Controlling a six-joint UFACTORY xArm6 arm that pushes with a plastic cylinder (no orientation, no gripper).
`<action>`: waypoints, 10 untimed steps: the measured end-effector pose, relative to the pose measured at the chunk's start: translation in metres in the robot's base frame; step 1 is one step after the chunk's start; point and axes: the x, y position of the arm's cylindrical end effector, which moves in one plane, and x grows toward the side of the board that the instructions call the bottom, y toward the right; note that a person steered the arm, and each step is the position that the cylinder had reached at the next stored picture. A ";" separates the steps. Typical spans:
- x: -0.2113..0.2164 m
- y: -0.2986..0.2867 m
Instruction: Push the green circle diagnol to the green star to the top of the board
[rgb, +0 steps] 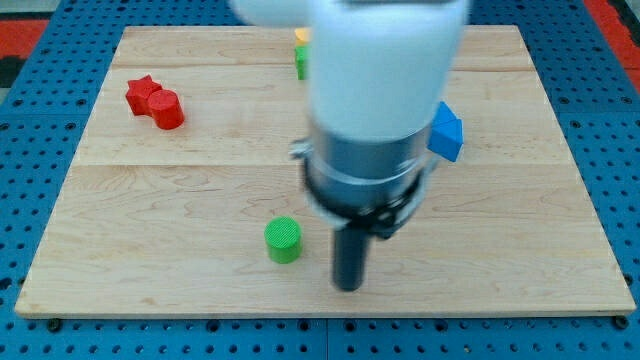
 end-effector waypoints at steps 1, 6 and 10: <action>-0.031 -0.060; -0.172 -0.050; -0.261 -0.095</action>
